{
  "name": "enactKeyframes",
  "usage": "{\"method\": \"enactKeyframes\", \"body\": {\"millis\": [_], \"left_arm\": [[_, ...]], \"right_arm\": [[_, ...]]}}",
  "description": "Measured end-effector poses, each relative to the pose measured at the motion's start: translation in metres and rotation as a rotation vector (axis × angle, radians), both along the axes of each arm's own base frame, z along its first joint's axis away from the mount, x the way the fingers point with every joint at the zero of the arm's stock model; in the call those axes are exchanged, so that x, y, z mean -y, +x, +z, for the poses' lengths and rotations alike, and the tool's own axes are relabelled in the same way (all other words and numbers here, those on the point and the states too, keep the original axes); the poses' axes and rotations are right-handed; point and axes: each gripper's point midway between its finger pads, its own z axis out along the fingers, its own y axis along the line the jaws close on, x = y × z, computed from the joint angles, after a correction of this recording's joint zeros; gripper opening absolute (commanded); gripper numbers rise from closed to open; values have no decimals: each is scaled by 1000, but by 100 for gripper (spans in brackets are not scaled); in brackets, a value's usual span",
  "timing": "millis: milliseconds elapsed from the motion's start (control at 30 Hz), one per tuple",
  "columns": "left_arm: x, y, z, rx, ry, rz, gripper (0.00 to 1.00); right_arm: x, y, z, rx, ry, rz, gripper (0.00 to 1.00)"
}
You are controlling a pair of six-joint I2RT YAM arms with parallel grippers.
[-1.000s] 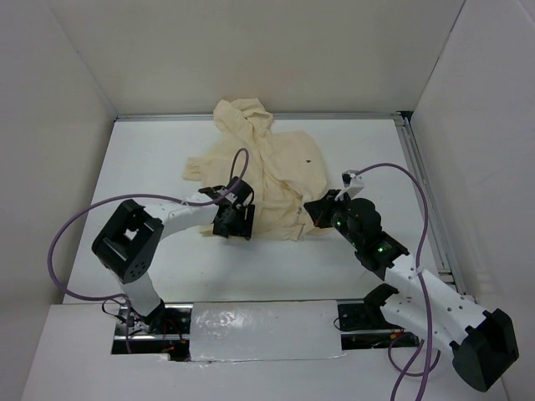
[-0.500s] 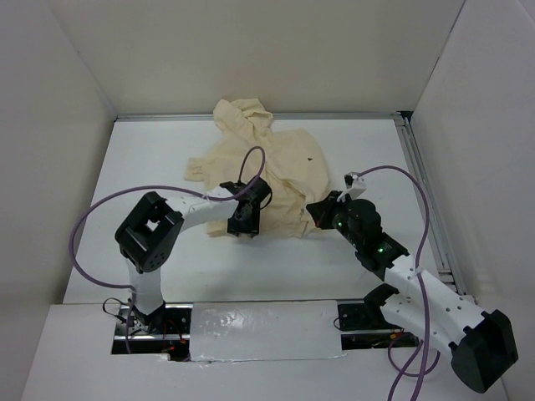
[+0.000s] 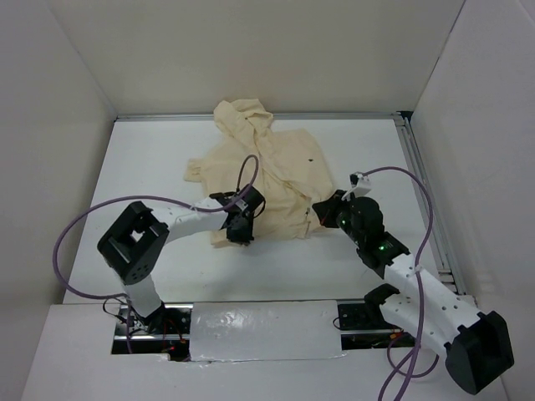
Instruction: Zip up the jacket
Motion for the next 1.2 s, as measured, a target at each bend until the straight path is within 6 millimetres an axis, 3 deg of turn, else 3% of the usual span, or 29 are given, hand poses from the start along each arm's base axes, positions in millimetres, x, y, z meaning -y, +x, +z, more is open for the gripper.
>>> {"method": "enactKeyframes", "body": {"millis": [67, 167, 333, 433, 567, 667, 833, 933, 1100, 1200], "left_arm": [[-5, -15, 8, -26, -18, -24, 0], [0, -22, 44, 15, -106, -65, 0], [18, -13, 127, 171, -286, -88, 0], [25, -1, 157, 230, -330, -56, 0], [33, 8, 172, 256, -377, -11, 0], [39, 11, 178, 266, -419, 9, 0], [54, 17, 197, 305, -515, 0, 0], [63, 16, 213, 326, -579, -34, 0], [70, 13, 232, 336, -631, -73, 0], [71, 7, 239, 339, -651, -111, 0]], "right_arm": [[-2, 0, -3, -10, 1, 16, 0], [-8, -2, -8, -30, 4, 58, 0], [-28, 0, -36, -144, -25, 132, 0], [-44, -9, -55, -207, -38, 199, 0], [-68, -19, -47, -182, 9, 286, 0], [-81, -22, -17, -75, 87, 334, 0], [-85, -26, 35, 92, 169, 374, 0], [-94, -25, 50, 125, 166, 416, 0], [-117, -4, 52, 104, 130, 441, 0], [-125, 13, 28, 34, 100, 418, 0]]}}
